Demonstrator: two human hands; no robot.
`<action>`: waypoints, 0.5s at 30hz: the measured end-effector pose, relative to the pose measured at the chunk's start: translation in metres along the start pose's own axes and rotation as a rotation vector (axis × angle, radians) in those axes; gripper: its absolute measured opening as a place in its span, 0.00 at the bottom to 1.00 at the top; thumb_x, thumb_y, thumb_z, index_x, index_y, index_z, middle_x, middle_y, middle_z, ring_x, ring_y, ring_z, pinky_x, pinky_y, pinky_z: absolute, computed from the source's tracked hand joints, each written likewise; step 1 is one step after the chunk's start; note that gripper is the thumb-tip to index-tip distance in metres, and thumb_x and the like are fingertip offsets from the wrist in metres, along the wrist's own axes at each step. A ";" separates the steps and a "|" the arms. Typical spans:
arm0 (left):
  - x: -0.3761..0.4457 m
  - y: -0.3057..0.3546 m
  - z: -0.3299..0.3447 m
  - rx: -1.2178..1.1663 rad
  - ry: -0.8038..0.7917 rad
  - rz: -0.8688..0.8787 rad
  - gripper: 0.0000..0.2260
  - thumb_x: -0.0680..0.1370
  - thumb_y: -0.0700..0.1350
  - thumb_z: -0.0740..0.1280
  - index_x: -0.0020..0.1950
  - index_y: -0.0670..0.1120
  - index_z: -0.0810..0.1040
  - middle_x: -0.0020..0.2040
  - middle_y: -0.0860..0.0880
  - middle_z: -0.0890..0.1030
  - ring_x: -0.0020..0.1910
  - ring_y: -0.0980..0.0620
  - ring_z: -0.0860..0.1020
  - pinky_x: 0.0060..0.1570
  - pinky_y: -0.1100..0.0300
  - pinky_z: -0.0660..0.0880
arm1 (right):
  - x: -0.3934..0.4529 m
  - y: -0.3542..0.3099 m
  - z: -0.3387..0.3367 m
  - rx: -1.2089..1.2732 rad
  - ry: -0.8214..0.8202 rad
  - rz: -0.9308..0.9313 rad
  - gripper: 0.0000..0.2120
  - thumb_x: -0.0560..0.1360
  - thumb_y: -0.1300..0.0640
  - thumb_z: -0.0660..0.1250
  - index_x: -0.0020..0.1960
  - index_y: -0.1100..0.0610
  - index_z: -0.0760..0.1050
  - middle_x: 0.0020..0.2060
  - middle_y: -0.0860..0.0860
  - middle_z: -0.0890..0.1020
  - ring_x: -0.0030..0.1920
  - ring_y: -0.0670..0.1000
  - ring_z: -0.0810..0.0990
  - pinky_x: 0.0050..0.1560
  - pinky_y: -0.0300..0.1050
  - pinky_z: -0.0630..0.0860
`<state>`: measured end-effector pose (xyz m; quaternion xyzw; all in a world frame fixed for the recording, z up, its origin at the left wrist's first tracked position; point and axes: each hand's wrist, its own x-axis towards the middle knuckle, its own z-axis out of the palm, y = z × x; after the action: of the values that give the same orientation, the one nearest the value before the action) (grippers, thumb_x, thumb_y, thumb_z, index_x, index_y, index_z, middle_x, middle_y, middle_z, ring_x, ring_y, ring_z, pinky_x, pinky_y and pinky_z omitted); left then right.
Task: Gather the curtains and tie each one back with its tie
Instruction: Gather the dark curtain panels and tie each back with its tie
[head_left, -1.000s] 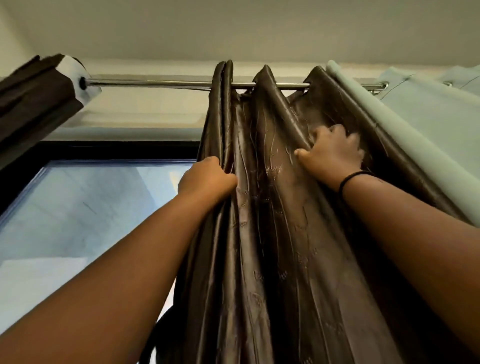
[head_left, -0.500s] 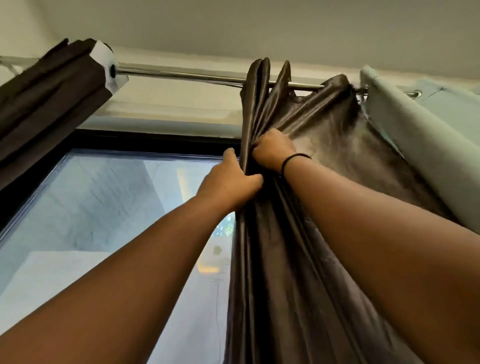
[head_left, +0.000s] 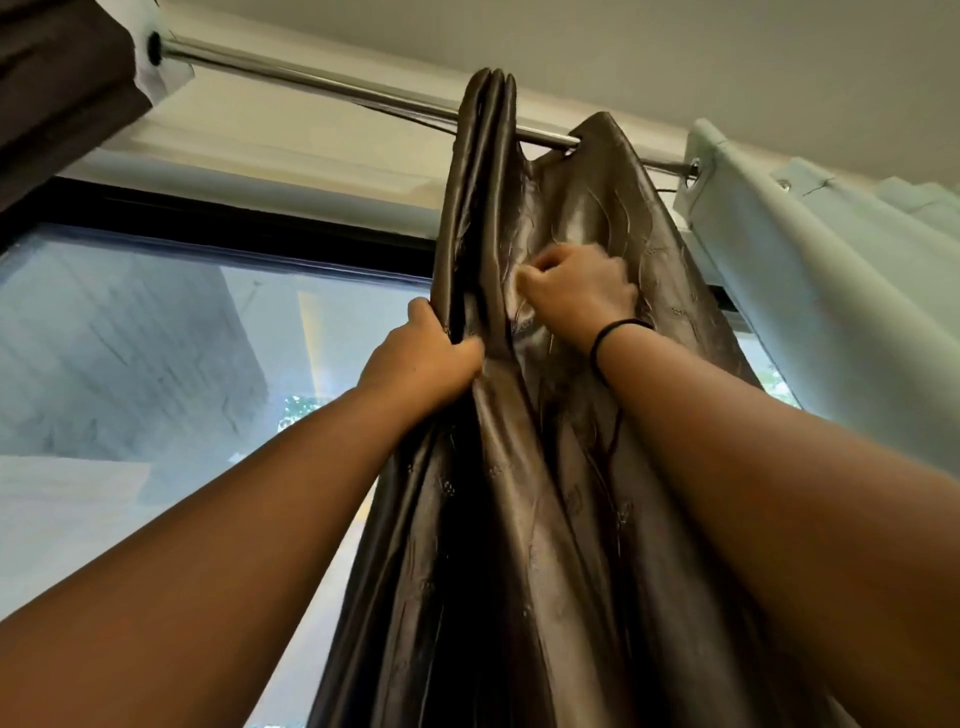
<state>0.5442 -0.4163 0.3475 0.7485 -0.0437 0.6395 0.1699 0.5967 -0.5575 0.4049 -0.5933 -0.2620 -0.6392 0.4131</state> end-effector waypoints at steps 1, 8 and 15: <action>-0.001 0.006 0.005 -0.025 0.021 -0.022 0.26 0.76 0.60 0.61 0.67 0.46 0.63 0.60 0.43 0.76 0.55 0.40 0.75 0.52 0.52 0.71 | 0.003 0.015 -0.007 -0.200 0.096 0.051 0.15 0.73 0.45 0.62 0.57 0.49 0.75 0.58 0.54 0.75 0.61 0.57 0.70 0.60 0.55 0.66; -0.014 0.071 0.040 -0.101 -0.004 -0.071 0.53 0.60 0.78 0.62 0.75 0.47 0.55 0.71 0.44 0.69 0.66 0.41 0.71 0.62 0.47 0.70 | 0.019 0.112 -0.029 -0.483 0.202 0.318 0.49 0.70 0.51 0.71 0.76 0.51 0.39 0.76 0.60 0.43 0.72 0.65 0.53 0.64 0.65 0.57; -0.013 0.118 0.069 -0.295 -0.003 -0.108 0.55 0.61 0.79 0.58 0.76 0.44 0.52 0.74 0.42 0.63 0.70 0.42 0.66 0.66 0.48 0.64 | 0.029 0.144 -0.065 -0.185 -0.083 0.199 0.18 0.70 0.58 0.68 0.59 0.60 0.75 0.49 0.58 0.79 0.47 0.59 0.77 0.44 0.46 0.70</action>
<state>0.5734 -0.5509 0.3494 0.7177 -0.0971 0.6148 0.3122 0.6837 -0.6926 0.4002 -0.6778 -0.1585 -0.5915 0.4070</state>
